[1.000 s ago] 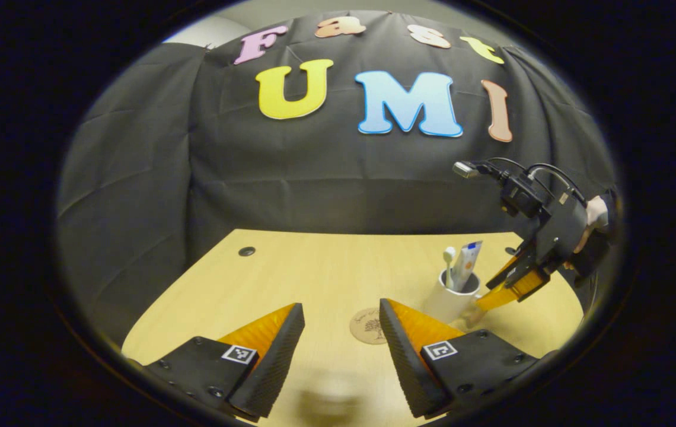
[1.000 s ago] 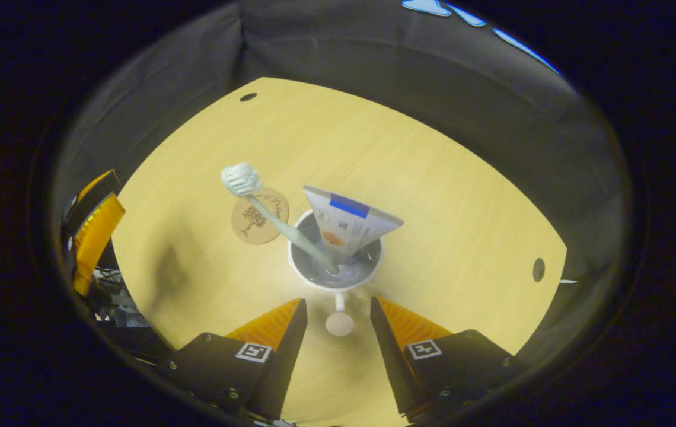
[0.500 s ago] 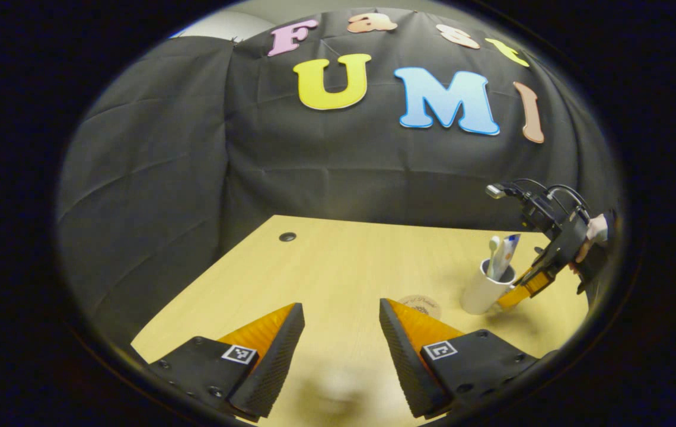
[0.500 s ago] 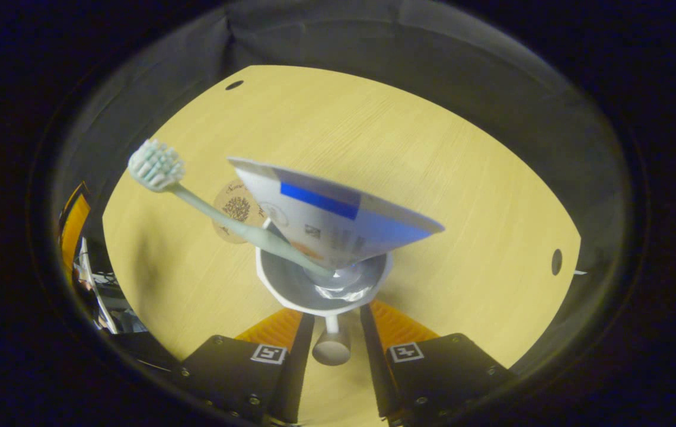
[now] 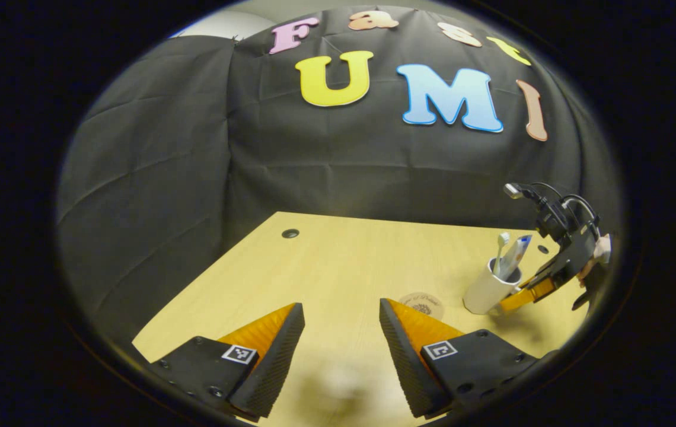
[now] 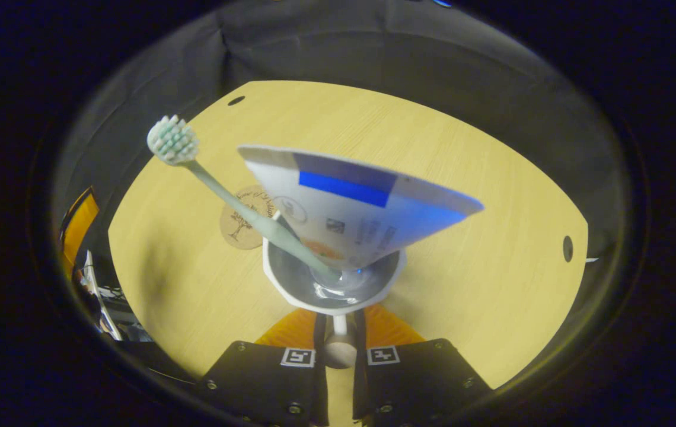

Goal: Put the toothbrush and toothpaste on the desktop into the cup, then pick up the cup and place it on the coaster on the desktop.

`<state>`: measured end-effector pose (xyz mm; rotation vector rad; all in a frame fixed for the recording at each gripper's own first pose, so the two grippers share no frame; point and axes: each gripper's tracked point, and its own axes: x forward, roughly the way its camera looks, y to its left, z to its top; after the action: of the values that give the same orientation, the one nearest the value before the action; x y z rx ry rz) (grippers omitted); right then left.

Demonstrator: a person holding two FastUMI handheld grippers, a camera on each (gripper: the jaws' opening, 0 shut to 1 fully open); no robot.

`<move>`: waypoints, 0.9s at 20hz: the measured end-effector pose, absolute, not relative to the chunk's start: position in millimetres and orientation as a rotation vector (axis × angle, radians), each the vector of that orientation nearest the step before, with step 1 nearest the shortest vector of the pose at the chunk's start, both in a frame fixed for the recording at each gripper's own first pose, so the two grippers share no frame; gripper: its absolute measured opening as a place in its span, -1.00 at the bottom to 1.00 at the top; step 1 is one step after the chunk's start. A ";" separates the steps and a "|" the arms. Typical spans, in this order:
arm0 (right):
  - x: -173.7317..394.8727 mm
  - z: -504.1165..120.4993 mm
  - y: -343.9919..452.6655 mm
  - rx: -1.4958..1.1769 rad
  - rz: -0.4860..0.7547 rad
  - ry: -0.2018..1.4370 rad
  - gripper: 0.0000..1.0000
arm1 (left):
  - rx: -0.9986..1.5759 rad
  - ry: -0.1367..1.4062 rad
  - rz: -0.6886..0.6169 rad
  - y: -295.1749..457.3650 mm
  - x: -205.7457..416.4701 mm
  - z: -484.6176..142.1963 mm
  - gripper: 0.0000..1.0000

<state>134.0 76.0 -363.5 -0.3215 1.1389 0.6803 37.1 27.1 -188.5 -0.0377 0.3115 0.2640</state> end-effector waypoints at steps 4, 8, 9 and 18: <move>127.8 -363.7 78.8 -0.274 0.667 1.160 -0.65 | -0.032 0.314 0.246 16.4 45.4 -184.7 0.73; 128.4 -358.0 82.9 -0.252 0.665 1.148 -0.66 | -0.037 0.314 0.241 18.3 44.8 -183.5 0.73; 128.9 -355.7 85.2 -0.245 0.671 1.147 -0.66 | -0.041 0.313 0.240 18.7 43.0 -182.8 0.72; 139.8 -334.2 97.5 -0.291 0.746 1.100 -0.66 | -0.057 0.312 0.261 35.6 28.5 -181.8 0.77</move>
<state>139.8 97.5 -334.2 -0.2910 1.1002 0.7458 28.5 35.6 -181.8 -0.0568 0.3119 0.2614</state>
